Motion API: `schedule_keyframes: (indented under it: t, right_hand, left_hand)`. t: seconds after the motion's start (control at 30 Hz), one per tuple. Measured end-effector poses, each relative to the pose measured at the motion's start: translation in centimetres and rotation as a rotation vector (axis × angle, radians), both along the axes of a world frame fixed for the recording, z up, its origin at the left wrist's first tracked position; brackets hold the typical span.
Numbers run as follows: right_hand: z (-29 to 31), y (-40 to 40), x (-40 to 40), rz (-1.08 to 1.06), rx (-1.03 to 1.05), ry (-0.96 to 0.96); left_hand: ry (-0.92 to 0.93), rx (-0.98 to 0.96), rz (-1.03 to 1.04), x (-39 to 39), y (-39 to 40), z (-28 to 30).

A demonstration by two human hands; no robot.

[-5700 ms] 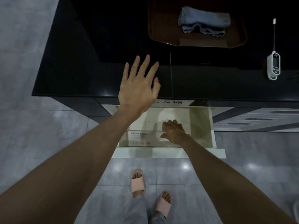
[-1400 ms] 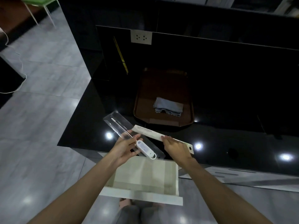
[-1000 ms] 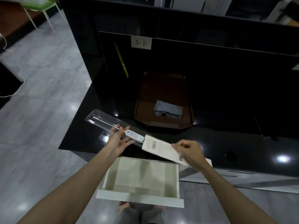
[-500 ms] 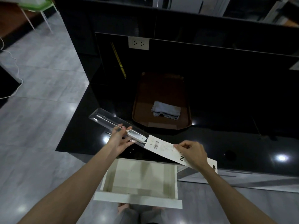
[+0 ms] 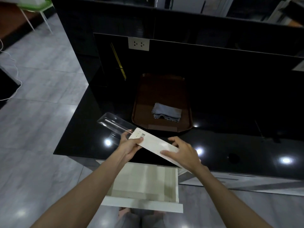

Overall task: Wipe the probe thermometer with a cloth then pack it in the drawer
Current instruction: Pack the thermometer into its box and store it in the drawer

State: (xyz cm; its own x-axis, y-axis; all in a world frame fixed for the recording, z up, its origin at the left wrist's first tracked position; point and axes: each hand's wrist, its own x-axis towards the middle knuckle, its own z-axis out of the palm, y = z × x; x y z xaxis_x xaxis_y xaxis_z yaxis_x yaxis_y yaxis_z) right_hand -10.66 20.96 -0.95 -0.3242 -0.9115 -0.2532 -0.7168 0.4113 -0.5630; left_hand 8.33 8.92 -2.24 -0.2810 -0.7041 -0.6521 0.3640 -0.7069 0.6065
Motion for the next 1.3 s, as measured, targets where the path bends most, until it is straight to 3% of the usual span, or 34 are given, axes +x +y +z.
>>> schedule_keyframes:
  t: [0.13, 0.43, 0.63, 0.87, 0.97, 1.03, 1.1, 1.2, 1.3]
  right_hand:
    - [-0.6, 1.6, -2.4, 0.227, 0.132, 0.150]
    - [0.4, -0.8, 2.0, 0.207, -0.142, -0.040]
    - [-0.2, 2.0, 1.5, 0.403, -0.502, 0.298]
    - [-0.9, -0.2, 3.0, 0.401, -0.422, 0.288]
    - [-1.7, -0.8, 2.2, 0.420, -0.521, 0.284]
    - [-1.8, -0.6, 2.1, 0.312, -0.590, 0.154]
    - [-1.0, -0.5, 2.3, 0.024, -0.560, -0.085]
    - [-0.2, -0.8, 2.1, -0.395, -0.409, -0.623]
    - [-0.3, -0.7, 1.7, -0.548, -0.305, -0.991]
  left_hand:
    - [-0.003, -0.004, 0.084, 1.5, -1.1, -0.9]
    - [0.047, 0.004, 0.002, -1.1, 1.5, 0.4]
    - [0.105, 0.116, 0.024, 0.4, 0.7, 1.7]
    - [0.100, 0.113, -0.054, -1.1, 1.8, 2.2]
    - [-0.001, 0.053, -0.093, -1.1, 1.3, 2.4]
    - [-0.126, -0.002, -0.232, -1.3, 1.2, 2.8]
    - [-0.208, -0.026, -0.345, -2.0, 1.3, 3.2]
    - [-0.225, -0.008, -0.218, -3.0, 1.5, 2.9]
    - [-0.229, -0.024, -0.039, -3.1, 1.7, 2.4]
